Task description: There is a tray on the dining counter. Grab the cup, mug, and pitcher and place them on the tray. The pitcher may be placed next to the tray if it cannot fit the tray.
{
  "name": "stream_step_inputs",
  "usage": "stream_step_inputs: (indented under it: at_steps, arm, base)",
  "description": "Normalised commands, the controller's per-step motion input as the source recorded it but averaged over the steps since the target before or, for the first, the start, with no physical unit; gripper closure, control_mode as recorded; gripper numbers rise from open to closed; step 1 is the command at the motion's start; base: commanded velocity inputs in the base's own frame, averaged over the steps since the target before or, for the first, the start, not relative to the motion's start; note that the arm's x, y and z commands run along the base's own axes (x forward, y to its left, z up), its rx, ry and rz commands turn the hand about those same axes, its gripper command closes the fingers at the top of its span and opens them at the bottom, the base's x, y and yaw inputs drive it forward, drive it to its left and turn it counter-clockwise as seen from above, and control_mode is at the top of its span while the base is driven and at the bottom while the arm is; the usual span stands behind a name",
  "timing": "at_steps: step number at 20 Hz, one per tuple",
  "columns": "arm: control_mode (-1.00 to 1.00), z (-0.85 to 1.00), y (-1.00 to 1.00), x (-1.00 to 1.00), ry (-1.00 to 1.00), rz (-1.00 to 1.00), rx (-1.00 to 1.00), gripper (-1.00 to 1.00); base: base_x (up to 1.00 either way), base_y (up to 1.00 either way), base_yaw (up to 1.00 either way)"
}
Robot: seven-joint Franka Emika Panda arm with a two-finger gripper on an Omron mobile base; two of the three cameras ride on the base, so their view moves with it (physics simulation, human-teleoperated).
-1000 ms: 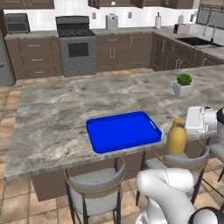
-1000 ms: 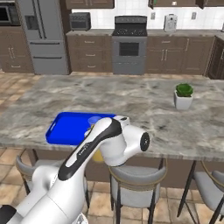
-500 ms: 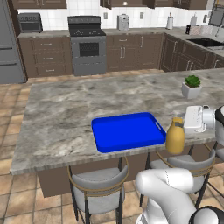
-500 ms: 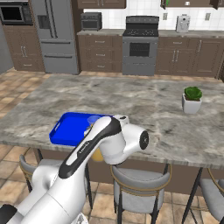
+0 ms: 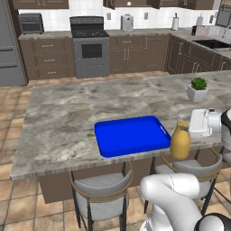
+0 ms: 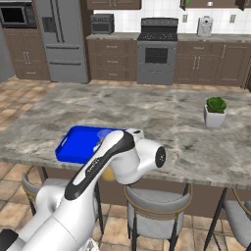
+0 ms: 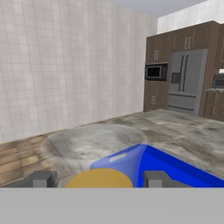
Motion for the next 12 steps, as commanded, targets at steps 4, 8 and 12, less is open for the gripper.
stream_step_inputs:
  at_steps: [4, 8, 12]
  arm:
    - [1.00, 0.00, 0.00, 0.00, 0.00, 0.00, 0.00, 1.00]
    - [-1.00, 0.07, 0.01, 0.19, 0.01, 0.00, 0.00, 1.00]
    - [-1.00, 0.15, 0.00, 0.46, 0.04, 0.01, 0.03, 1.00]
  base:
    - [0.02, 0.00, 0.03]
    - [0.08, 0.02, 0.03]
    - [0.00, 0.00, 0.00]
